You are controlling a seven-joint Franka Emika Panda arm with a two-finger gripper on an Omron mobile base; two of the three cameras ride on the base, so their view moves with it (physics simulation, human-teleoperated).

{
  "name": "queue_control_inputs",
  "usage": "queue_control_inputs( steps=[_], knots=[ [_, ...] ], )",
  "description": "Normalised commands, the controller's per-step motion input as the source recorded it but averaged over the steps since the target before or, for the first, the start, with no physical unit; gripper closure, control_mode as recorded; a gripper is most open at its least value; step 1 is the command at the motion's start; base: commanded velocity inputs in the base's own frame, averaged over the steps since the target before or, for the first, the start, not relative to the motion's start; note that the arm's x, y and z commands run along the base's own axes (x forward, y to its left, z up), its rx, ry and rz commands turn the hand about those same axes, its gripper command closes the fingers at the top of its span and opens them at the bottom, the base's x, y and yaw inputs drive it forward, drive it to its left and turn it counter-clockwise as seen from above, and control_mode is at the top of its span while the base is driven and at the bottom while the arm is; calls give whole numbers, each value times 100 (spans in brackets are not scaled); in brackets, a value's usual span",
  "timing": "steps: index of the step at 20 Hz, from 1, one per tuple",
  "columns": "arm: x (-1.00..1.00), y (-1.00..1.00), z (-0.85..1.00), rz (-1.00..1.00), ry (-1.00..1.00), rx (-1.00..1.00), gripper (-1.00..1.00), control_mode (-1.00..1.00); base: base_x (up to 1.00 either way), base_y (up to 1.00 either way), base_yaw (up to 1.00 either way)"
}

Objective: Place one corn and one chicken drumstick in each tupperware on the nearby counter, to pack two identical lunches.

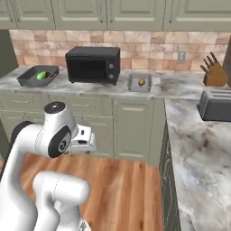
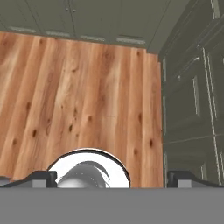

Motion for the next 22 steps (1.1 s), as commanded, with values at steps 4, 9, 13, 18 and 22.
queue_control_inputs(
  steps=[4, 9, 13, 18, 22],
  knots=[
    [0, 0, 0, 0, 0, 0, -100, 100, -100, 0, 6],
    [0, 0, 0, 0, 0, 0, -100, 100, -100, 0, 10],
    [0, 0, 0, 0, 0, 0, -100, 100, -100, 10, 10],
    [0, 0, 0, 0, 0, 0, -100, 100, -100, 37, 8],
    [0, 0, 0, 0, 0, 0, -100, 100, -100, 25, 8]
  ],
)
